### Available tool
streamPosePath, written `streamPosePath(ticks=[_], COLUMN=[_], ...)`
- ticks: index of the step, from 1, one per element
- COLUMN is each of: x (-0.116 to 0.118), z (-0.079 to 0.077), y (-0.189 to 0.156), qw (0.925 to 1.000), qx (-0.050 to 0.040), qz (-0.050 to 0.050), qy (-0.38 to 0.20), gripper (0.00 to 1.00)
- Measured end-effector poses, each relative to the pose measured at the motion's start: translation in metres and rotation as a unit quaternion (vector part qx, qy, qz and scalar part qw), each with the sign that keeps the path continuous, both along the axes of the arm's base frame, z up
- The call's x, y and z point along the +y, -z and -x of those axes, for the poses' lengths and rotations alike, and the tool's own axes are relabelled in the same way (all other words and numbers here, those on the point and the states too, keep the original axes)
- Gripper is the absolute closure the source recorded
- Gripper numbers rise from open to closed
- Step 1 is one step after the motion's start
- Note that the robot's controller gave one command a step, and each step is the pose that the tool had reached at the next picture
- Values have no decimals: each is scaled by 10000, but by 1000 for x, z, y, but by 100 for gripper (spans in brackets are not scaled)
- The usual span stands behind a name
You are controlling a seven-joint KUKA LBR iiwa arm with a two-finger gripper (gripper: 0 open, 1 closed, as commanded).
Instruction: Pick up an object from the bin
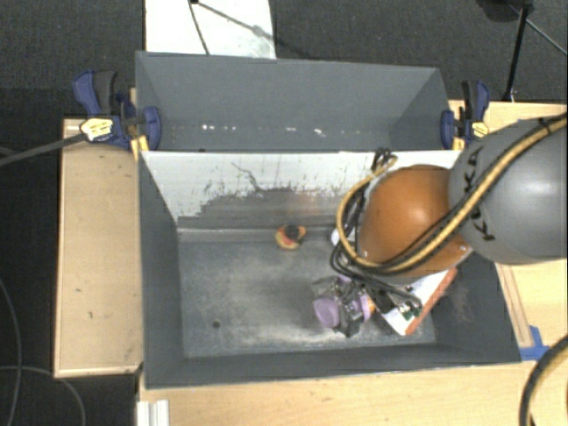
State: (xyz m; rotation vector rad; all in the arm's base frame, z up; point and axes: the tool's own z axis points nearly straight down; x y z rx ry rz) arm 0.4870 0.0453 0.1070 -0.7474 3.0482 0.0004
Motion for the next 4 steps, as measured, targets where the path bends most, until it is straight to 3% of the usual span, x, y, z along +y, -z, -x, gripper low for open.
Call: streamPosePath(ticks=[1, 4], x=[0, 0], z=[1, -1], y=[-12, -40], qw=[10000, 10000], qx=[27, -13], qz=[2, -1], qy=[4, 28], gripper=[100, 100])
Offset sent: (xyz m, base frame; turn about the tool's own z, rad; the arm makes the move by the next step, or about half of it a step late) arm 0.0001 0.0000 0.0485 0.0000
